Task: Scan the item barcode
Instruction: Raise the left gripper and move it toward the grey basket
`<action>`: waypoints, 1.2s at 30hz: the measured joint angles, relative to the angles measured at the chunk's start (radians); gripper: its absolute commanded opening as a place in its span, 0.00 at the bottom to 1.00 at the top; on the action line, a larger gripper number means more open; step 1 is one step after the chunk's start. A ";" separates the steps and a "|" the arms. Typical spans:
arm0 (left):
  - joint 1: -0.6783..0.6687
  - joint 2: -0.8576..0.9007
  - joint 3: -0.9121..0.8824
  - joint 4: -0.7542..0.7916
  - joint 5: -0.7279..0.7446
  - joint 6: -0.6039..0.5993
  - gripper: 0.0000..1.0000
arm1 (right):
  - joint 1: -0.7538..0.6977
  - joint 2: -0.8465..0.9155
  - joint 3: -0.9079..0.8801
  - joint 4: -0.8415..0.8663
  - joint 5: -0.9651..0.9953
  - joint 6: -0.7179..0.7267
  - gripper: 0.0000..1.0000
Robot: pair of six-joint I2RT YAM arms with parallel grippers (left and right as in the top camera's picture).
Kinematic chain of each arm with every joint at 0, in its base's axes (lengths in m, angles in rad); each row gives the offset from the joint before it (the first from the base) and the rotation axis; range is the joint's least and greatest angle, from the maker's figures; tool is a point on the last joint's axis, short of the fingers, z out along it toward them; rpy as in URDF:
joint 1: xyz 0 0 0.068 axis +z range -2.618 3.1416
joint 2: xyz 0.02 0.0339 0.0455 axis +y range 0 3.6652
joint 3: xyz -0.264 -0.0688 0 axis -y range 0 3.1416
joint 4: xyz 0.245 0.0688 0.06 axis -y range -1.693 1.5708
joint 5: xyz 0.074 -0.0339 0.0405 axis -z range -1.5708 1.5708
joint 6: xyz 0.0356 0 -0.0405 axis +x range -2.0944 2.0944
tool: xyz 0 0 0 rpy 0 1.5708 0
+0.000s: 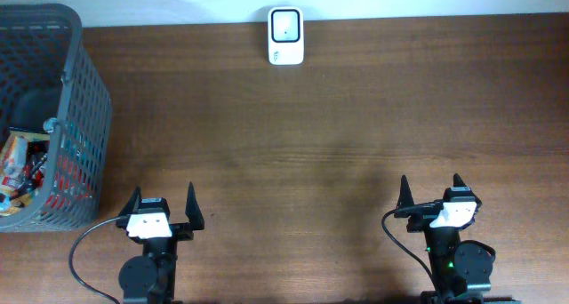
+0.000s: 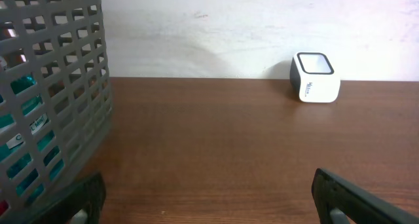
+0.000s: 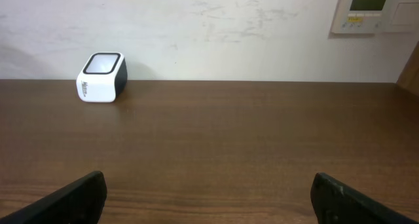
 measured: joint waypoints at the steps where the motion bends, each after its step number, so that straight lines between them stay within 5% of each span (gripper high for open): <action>1: 0.000 0.000 0.000 0.000 0.000 0.000 0.99 | 0.000 0.000 0.000 0.000 0.000 -0.001 0.98; 32: 0.000 0.000 0.000 0.000 0.000 0.000 0.99 | 0.000 0.000 0.000 0.000 0.000 -0.001 0.98; 36: 0.000 0.002 -0.006 0.148 0.118 -0.024 0.99 | 0.000 0.000 0.000 0.000 0.000 0.000 0.98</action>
